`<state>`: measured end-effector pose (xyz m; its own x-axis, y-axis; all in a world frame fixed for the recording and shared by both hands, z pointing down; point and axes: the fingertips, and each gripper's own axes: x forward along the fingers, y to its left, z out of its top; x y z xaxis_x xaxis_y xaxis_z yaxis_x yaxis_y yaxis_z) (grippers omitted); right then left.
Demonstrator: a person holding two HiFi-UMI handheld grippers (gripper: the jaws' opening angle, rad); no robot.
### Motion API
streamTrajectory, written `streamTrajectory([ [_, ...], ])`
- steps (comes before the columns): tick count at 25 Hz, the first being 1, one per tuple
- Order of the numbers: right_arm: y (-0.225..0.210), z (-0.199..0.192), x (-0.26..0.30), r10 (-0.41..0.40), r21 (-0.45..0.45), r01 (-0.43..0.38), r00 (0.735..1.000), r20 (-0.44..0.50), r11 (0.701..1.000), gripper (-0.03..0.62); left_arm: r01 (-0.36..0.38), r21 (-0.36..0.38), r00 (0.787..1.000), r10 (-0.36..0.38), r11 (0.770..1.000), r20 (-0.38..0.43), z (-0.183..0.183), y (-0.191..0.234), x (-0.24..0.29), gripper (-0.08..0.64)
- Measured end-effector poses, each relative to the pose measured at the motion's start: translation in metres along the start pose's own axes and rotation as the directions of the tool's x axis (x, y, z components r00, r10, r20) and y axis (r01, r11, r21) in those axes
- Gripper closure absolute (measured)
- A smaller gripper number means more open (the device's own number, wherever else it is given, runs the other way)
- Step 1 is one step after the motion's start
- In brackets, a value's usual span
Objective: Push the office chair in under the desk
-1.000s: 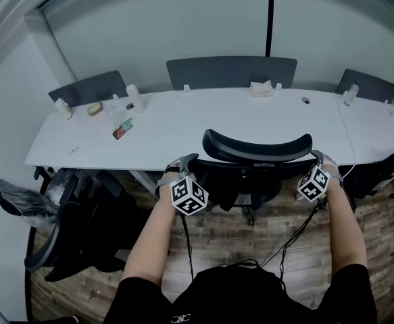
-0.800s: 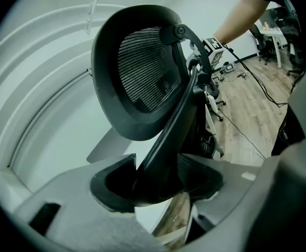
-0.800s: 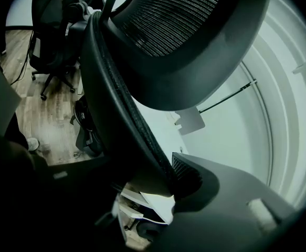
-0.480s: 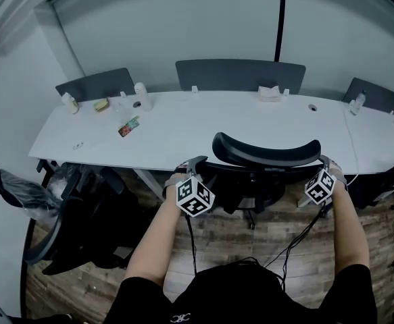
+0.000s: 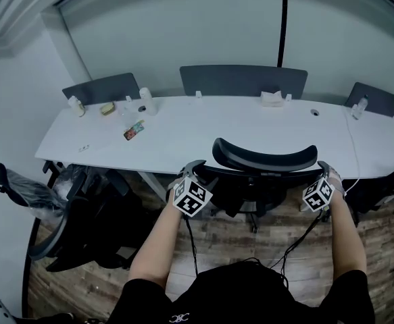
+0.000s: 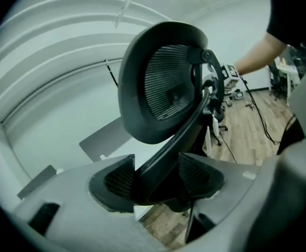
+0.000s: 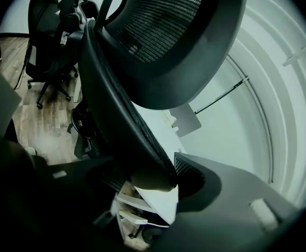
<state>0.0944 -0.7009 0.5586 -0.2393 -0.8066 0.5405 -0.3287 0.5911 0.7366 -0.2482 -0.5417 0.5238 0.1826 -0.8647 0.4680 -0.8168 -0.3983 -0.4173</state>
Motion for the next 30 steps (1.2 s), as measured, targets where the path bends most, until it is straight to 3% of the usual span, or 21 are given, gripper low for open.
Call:
streamTrajectory([
  [2, 0.000, 0.000, -0.015, -0.027, 0.050, 0.026, 1.000, 0.012, 0.998, 0.308, -0.087, -0.087, 0.995, 0.092, 0.992, 0.044, 0.007, 0.009, -0.015, 0.316],
  [5, 0.002, 0.001, -0.043, -0.076, 0.150, 0.072, 0.997, 0.018, 0.986, 0.324, -0.194, -0.212, 0.971, 0.218, 0.958, 0.096, 0.013, 0.017, -0.041, 0.460],
  [7, 0.004, 0.008, -0.066, -0.115, 0.253, 0.098, 0.992, 0.054, 0.963, 0.399, -0.212, -0.294, 0.962, 0.253, 0.932, 0.106, 0.014, 0.015, -0.056, 0.497],
  [8, 0.003, 0.015, -0.078, -0.143, 0.314, 0.110, 0.986, 0.086, 0.943, 0.479, -0.225, -0.325, 0.958, 0.269, 0.919, 0.097, 0.014, 0.014, -0.063, 0.521],
  [9, 0.003, 0.024, -0.091, -0.174, 0.377, 0.116, 0.977, 0.122, 0.919, 0.517, -0.240, -0.350, 0.955, 0.286, 0.905, 0.085, 0.014, 0.012, -0.069, 0.555],
  [11, 0.007, 0.044, -0.115, -0.223, 0.522, 0.087, 0.953, 0.204, 0.849, 0.583, -0.252, -0.401, 0.951, 0.301, 0.881, 0.064, 0.016, 0.005, -0.078, 0.554],
  [14, 0.035, 0.079, -0.150, -0.210, 0.678, -0.103, 0.907, 0.364, 0.728, 0.586, -0.226, -0.459, 0.958, 0.280, 0.859, 0.052, 0.025, -0.014, -0.090, 0.554],
  [16, 0.053, 0.099, -0.167, -0.188, 0.696, -0.209, 0.873, 0.449, 0.687, 0.586, -0.210, -0.466, 0.961, 0.268, 0.859, 0.061, 0.035, -0.029, -0.097, 0.554],
  [18, 0.064, 0.115, -0.175, -0.182, 0.693, -0.256, 0.852, 0.492, 0.675, 0.586, -0.196, -0.465, 0.964, 0.257, 0.863, 0.072, 0.042, -0.044, -0.102, 0.554],
  [24, 0.086, 0.143, -0.182, -0.080, 0.632, -0.372, 0.818, 0.569, 0.680, 0.588, -0.179, -0.484, 0.965, 0.248, 0.857, 0.083, 0.052, -0.076, -0.111, 0.554],
  [30, 0.090, 0.154, -0.188, -0.060, 0.605, -0.400, 0.800, 0.598, 0.689, 0.586, -0.198, -0.474, 0.964, 0.259, 0.858, 0.066, 0.051, -0.082, -0.115, 0.554],
])
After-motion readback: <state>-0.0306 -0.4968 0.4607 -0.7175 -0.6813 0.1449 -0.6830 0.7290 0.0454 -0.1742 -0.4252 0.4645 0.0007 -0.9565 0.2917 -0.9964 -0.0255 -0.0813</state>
